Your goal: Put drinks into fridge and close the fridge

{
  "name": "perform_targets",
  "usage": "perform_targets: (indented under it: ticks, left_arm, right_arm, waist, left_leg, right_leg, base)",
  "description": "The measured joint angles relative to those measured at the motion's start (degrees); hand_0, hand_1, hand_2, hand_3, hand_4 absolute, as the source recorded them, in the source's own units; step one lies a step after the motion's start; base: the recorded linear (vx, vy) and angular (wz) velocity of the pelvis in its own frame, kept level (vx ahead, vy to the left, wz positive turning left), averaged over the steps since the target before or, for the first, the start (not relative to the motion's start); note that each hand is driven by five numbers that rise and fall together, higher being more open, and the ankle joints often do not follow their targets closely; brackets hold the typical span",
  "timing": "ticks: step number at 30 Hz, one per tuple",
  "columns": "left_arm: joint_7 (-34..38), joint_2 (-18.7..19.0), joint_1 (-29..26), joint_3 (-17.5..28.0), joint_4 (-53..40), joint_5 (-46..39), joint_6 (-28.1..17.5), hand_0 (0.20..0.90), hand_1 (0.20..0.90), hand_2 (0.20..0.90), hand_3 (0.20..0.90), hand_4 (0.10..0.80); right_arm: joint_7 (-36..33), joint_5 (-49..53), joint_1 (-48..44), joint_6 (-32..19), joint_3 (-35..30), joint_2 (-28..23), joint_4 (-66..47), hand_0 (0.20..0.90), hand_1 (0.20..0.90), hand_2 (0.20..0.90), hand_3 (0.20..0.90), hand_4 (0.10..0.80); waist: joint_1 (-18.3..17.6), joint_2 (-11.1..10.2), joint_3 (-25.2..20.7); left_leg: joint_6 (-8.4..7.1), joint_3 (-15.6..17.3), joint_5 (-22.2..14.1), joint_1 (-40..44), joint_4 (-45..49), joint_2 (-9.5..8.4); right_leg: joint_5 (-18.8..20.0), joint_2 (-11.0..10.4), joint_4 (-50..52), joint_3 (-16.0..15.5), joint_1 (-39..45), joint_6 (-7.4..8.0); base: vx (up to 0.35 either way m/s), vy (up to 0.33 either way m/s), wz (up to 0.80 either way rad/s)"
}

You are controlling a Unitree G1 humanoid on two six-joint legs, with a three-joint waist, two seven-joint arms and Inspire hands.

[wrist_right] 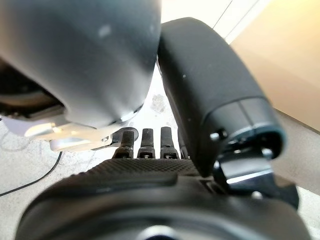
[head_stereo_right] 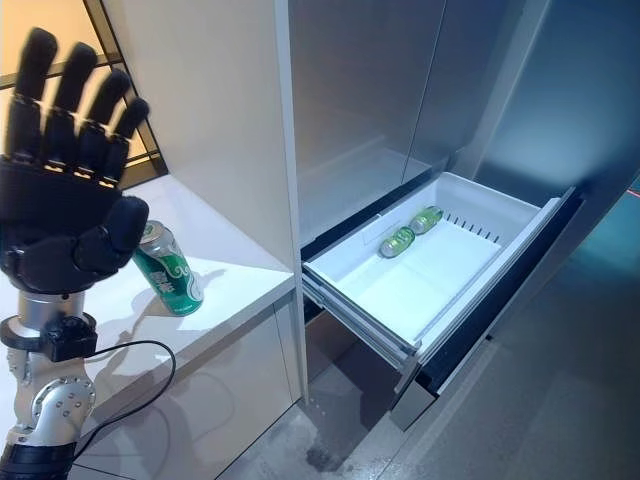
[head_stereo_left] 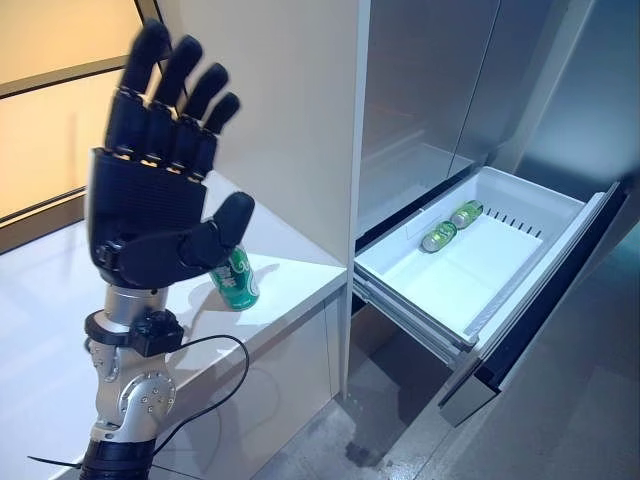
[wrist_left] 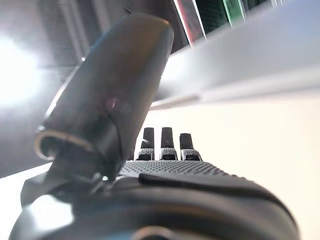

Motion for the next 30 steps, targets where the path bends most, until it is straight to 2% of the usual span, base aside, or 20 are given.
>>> perform_targets:
  ticks: [4,11,18,22,25,30]
  left_arm:
    - [9.8,0.6,0.0,0.2,2.1,11.2,-1.6,0.9,0.9,0.9,0.9,0.8]
    - [19.2,0.8,0.0,0.5,7.5,15.4,0.8,0.9,0.9,0.9,0.9,0.8]
    - [19.3,0.8,0.4,1.3,13.4,14.8,8.1,0.9,0.9,0.9,0.9,0.8]
    - [16.7,0.8,0.9,1.6,15.6,11.0,12.0,0.9,0.9,0.9,0.9,0.8]
    - [14.1,0.7,1.9,1.6,15.6,7.2,13.6,0.9,0.9,0.9,0.9,0.8]
    - [12.3,0.7,1.9,1.7,15.6,6.1,14.6,0.9,0.9,0.9,0.9,0.8]
  right_arm:
    - [0.0,0.0,0.0,0.1,0.0,0.0,0.0,0.9,0.9,0.9,0.9,0.8]
    - [-0.3,0.1,-0.1,1.0,-0.1,-0.2,-0.2,0.9,0.9,0.9,0.9,0.8]
    - [-1.1,0.0,-0.1,2.5,-0.1,-0.3,-1.0,0.9,0.9,0.9,0.9,0.8]
    - [-1.2,0.0,-0.1,2.8,-0.7,-0.4,-1.4,0.9,0.9,0.9,0.9,0.8]
    - [-1.2,0.0,-0.1,2.8,-0.7,-0.4,-1.4,0.9,0.9,0.9,0.9,0.8]
    - [-1.3,-0.1,-0.2,3.3,-0.9,-0.4,-1.5,0.9,0.9,0.9,0.9,0.8]
  waist:
    - [0.3,0.3,-0.3]
    - [0.7,0.8,-0.5]
    - [1.4,0.9,-0.4]
    - [1.4,1.0,0.3]
    - [1.3,1.0,0.6]
    - [1.4,1.0,0.8]
  left_leg:
    - [0.0,0.0,0.0,-0.1,0.0,0.04]
    - [0.0,0.0,0.0,-0.1,0.0,0.08]
    - [0.0,0.0,0.0,0.0,0.0,0.07]
    - [0.0,0.0,0.0,0.1,0.0,0.07]
    - [0.0,0.0,0.0,0.1,0.0,0.07]
    - [0.0,0.0,0.0,0.1,0.0,0.07]
  right_leg:
    - [0.0,0.0,0.0,0.0,0.1,0.01]
    - [0.0,0.1,0.0,0.0,0.0,-0.01]
    - [0.0,0.0,0.0,0.0,0.2,0.0]
    - [0.0,0.0,0.0,0.0,0.4,-0.01]
    - [0.0,0.0,0.0,0.0,0.4,0.0]
    - [0.0,0.0,0.0,0.0,0.4,0.0]
  base:
    - [0.0,0.0,0.0]
    - [0.0,0.0,0.0]
    - [0.0,0.0,0.0]
    - [0.0,0.0,0.0]
    - [0.0,0.0,0.0]
    - [0.0,0.0,0.0]
